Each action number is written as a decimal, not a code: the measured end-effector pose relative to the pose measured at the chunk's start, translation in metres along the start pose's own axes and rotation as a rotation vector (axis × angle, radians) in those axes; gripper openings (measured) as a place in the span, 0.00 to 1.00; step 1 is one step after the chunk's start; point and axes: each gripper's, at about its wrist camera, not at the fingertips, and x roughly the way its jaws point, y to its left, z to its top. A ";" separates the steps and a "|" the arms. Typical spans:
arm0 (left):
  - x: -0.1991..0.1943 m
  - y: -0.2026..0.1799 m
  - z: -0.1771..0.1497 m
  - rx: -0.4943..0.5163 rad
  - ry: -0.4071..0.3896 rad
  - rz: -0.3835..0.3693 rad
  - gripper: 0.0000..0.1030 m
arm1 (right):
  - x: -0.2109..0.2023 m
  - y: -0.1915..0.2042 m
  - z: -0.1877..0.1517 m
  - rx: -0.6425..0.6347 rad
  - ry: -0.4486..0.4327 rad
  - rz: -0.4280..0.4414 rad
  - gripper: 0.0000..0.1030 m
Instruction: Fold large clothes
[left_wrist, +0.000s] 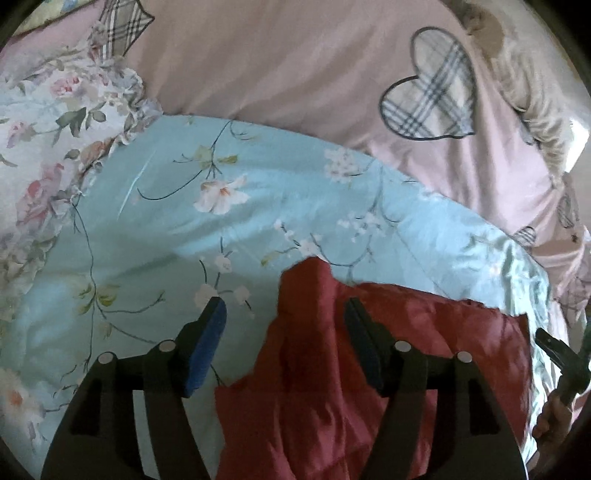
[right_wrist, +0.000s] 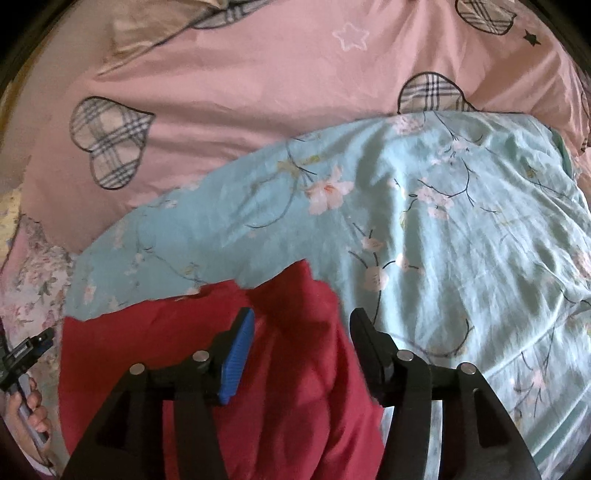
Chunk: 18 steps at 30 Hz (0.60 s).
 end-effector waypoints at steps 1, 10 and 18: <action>-0.003 -0.002 -0.003 0.007 -0.003 -0.012 0.64 | -0.005 0.002 -0.006 -0.003 -0.003 0.016 0.54; -0.030 -0.020 -0.061 0.073 0.017 -0.064 0.64 | -0.040 0.032 -0.068 -0.080 0.013 0.093 0.58; -0.054 -0.034 -0.113 0.116 0.034 -0.078 0.64 | -0.062 0.042 -0.113 -0.093 0.014 0.116 0.63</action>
